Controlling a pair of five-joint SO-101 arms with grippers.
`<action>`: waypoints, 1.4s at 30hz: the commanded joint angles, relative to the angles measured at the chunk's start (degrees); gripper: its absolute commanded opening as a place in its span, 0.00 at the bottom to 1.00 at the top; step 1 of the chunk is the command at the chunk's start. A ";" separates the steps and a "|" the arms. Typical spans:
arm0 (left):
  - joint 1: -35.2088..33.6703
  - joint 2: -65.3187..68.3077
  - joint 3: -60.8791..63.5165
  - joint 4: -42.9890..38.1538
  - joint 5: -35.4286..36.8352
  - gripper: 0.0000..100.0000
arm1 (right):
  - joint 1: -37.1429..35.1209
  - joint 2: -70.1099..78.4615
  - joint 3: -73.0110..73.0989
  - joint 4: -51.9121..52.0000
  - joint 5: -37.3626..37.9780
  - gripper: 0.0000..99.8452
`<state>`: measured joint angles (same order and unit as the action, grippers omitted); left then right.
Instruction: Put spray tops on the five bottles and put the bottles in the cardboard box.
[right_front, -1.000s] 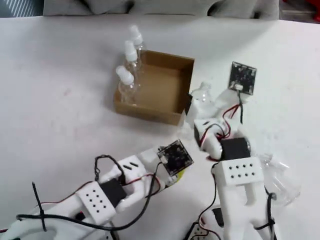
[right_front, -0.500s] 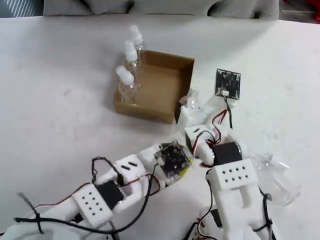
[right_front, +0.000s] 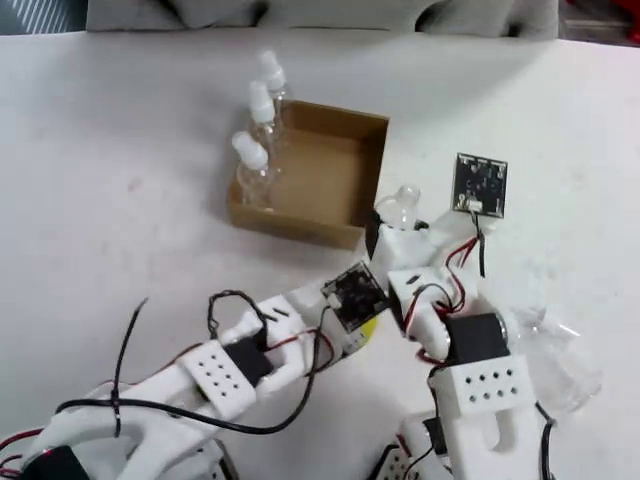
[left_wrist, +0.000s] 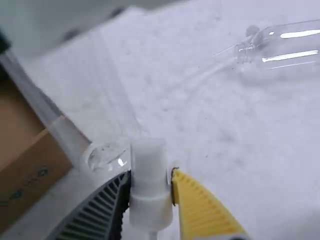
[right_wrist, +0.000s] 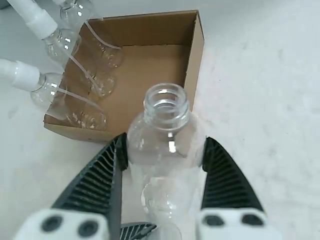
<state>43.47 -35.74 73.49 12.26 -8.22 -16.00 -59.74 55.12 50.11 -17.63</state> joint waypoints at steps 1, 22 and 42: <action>-3.12 -0.13 -4.13 -3.78 0.70 0.04 | -0.66 -1.19 -0.53 1.36 0.88 0.04; -5.32 -0.13 -3.78 -7.21 0.79 0.04 | 4.26 -1.19 0.18 -0.48 0.88 0.04; -18.42 -33.27 -2.29 -3.16 0.97 0.02 | 12.88 -1.80 0.09 2.59 19.34 0.04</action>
<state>27.38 -62.46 74.11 9.36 -7.87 -3.08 -60.44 58.20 51.96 -1.54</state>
